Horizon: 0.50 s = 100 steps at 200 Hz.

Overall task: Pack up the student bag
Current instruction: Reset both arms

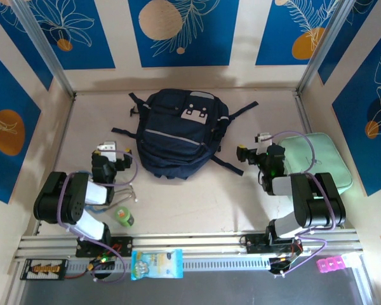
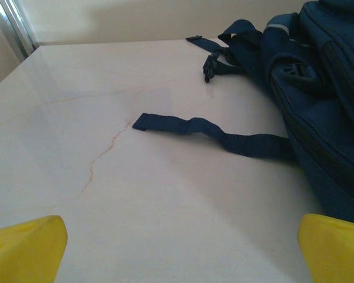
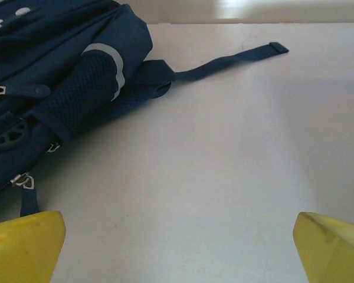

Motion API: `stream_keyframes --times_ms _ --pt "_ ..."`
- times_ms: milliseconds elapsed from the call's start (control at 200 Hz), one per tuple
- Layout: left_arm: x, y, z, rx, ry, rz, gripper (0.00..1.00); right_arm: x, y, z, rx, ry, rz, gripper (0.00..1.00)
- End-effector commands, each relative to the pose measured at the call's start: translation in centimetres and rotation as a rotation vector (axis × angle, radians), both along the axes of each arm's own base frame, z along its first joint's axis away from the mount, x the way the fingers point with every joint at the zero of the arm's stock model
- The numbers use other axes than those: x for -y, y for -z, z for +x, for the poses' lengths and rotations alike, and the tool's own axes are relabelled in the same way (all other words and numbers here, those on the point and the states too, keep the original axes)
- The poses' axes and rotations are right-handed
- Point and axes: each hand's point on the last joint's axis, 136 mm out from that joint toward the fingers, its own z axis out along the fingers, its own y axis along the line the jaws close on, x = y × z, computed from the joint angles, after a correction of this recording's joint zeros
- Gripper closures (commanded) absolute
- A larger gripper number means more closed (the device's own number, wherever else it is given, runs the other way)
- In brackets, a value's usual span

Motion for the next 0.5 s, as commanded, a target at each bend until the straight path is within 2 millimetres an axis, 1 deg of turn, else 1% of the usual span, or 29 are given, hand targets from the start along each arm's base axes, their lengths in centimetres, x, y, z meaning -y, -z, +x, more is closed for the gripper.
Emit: stream_keyframes --times_ms 0,50,125,210,300,395,495 --pt "-0.9 -1.5 0.7 0.052 -0.045 -0.009 0.01 -0.5 -1.2 0.9 0.051 -0.030 0.008 0.01" --pt "-0.9 -1.5 0.9 0.056 -0.046 -0.004 0.00 -0.4 -1.1 1.2 0.040 -0.025 0.009 0.01" --pt "-0.9 -1.4 1.0 0.039 -0.048 -0.003 0.00 0.4 -0.9 1.7 0.012 0.028 0.016 0.01" --pt "-0.6 -1.0 1.6 0.003 -0.039 0.011 0.00 0.8 -0.7 1.9 -0.017 0.024 0.054 0.01" --pt "0.3 -0.9 2.3 -0.023 0.015 0.015 0.00 1.0 -0.8 2.0 -0.021 0.022 0.067 0.01" --pt "1.6 -0.7 2.5 -0.043 0.092 0.019 0.00 1.0 -0.8 2.0 -0.022 0.023 0.066 0.01" --pt "2.0 -0.8 2.6 -0.044 0.112 0.023 0.00 1.0 -0.7 2.0 -0.024 0.026 0.066 0.01"
